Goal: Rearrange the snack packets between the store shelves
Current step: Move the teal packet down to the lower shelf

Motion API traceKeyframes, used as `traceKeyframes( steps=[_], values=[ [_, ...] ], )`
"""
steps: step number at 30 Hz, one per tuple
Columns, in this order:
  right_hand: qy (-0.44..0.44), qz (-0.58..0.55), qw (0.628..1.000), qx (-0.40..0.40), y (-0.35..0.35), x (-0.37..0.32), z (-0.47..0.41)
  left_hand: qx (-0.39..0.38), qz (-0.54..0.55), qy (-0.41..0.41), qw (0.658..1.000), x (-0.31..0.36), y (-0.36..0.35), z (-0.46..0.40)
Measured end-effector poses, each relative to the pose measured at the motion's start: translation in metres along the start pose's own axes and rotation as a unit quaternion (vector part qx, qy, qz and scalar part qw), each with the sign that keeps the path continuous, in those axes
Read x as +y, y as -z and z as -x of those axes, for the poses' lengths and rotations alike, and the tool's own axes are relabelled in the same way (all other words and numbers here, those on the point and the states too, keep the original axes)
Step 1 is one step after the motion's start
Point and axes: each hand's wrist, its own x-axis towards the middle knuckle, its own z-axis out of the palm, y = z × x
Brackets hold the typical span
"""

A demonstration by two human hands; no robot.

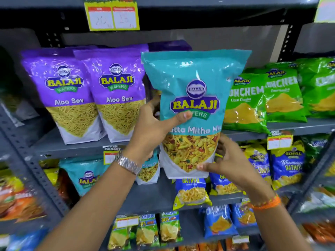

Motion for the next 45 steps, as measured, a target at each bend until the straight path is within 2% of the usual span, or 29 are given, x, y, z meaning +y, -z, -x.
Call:
traceKeyframes(
  steps=[4,8,17,21,26,34,45],
  values=[
    [-0.032,-0.022,0.999,-0.017,-0.034,0.039,0.038,0.001,-0.072,0.011,0.997,-0.020,0.016,0.057],
    [-0.067,-0.029,0.997,-0.015,-0.071,0.098,0.073,0.013,-0.124,0.073,0.990,-0.070,0.031,0.112],
    [-0.127,-0.022,0.985,-0.112,-0.132,0.204,0.107,0.063,-0.133,0.213,0.966,-0.193,0.066,0.193],
    [-0.134,0.030,0.979,-0.150,-0.153,0.241,0.082,0.069,-0.136,0.229,0.961,-0.231,0.086,0.181],
    [-0.145,0.066,0.974,-0.160,-0.175,0.238,0.022,0.064,-0.139,0.218,0.964,-0.255,0.108,0.132],
    [-0.125,0.082,0.983,-0.105,-0.201,0.248,-0.054,0.082,-0.115,0.209,0.968,-0.285,0.128,0.066],
    [-0.140,0.069,0.985,-0.072,-0.214,0.286,-0.080,0.089,-0.110,0.224,0.964,-0.315,0.134,0.048]
  ],
)
